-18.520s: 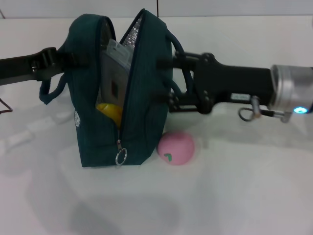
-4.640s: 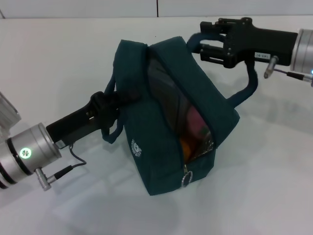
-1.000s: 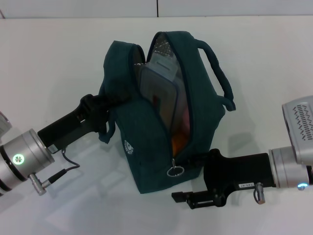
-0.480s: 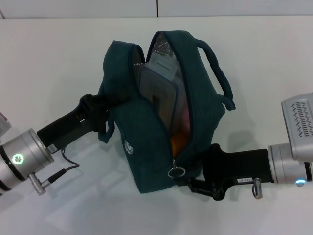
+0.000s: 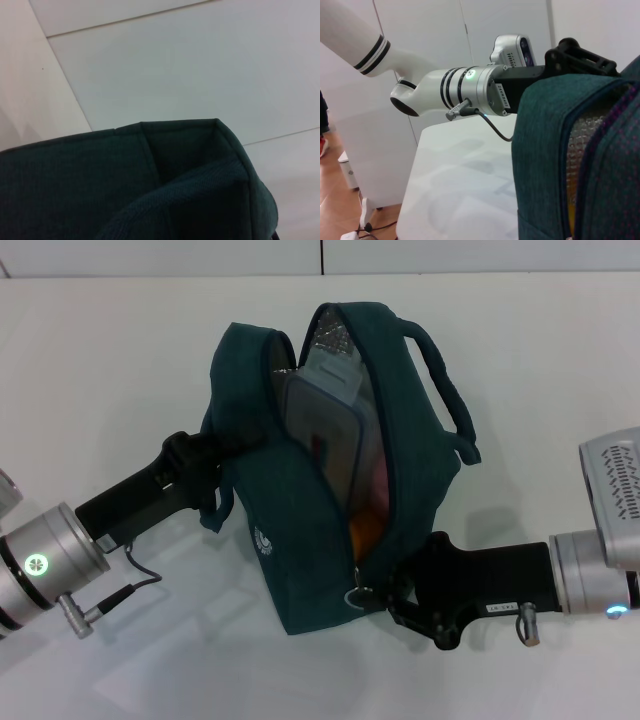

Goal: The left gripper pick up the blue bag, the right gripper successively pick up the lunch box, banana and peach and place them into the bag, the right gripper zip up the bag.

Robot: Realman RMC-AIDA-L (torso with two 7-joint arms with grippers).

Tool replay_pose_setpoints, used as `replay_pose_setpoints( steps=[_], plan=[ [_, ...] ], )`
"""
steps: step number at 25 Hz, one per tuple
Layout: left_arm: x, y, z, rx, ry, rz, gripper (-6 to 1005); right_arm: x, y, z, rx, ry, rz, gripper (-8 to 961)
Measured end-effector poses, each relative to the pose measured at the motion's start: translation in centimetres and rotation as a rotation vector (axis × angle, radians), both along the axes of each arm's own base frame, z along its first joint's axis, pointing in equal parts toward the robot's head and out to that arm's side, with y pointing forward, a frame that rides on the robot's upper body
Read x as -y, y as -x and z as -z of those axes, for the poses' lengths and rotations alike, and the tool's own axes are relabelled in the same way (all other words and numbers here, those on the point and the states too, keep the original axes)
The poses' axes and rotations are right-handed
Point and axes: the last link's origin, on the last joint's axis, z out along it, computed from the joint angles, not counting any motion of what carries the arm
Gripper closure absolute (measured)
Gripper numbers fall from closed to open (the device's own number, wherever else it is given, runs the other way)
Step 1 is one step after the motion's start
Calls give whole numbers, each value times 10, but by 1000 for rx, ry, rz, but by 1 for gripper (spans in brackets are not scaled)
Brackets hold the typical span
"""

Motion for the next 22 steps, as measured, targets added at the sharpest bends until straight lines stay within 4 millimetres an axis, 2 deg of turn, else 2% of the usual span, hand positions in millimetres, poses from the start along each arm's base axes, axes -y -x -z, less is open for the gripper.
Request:
replay_pose_setpoints(
  steps=[9,15,18,22],
  plan=[
    [0,0,-1,-1,-4,3,901,2,-3,-4,-9,2,-1,928],
    [1,0,0,-1,-2,4,898,6,-14,-30,-116,-41,56,943],
    [1,0,0,-3,-2,9,897,6,-11,-41,-174,-67,47,943],
    [-1,-2,-1,-3,-4,14,895,6,-4,-44,-205,-74,11,943]
  ],
)
